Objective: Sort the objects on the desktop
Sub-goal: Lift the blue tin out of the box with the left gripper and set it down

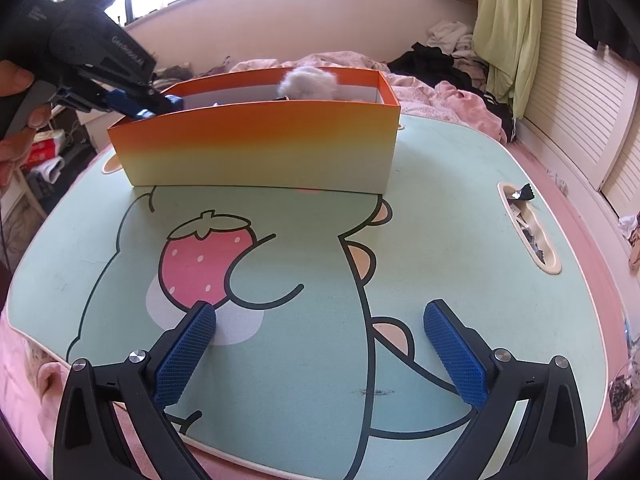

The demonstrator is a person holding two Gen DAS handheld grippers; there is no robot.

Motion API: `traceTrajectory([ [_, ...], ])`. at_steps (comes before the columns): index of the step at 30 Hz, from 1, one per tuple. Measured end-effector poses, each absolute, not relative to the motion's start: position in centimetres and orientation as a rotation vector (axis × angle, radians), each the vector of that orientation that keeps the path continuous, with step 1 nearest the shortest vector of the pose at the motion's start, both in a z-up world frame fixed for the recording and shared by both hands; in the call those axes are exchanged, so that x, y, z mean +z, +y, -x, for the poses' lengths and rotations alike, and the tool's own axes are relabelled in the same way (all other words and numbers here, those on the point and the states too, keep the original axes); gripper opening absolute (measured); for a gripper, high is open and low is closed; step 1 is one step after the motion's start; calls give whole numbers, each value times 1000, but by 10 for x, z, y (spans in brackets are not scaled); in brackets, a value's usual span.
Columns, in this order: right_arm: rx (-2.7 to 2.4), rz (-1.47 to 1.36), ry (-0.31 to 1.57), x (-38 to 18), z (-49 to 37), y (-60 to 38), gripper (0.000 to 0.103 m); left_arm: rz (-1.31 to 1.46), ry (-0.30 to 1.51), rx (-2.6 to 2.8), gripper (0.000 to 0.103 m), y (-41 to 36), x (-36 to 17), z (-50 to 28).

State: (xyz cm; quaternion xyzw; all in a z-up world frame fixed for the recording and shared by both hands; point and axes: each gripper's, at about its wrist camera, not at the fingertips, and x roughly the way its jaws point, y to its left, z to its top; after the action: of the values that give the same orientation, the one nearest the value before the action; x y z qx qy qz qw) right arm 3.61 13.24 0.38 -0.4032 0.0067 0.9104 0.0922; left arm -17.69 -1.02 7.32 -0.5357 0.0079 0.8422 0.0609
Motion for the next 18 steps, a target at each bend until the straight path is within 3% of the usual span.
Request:
traceTrajectory([
  [9, 2704, 1197, 17, 3, -30, 131, 103, 1682, 214, 2560, 26, 9, 46, 191],
  [13, 2704, 1197, 20, 4, -30, 130, 103, 1602, -17, 2533, 23, -6, 58, 185],
  [18, 2703, 1195, 22, 4, -30, 131, 103, 1286, -238, 2549, 23, -30, 105, 135],
])
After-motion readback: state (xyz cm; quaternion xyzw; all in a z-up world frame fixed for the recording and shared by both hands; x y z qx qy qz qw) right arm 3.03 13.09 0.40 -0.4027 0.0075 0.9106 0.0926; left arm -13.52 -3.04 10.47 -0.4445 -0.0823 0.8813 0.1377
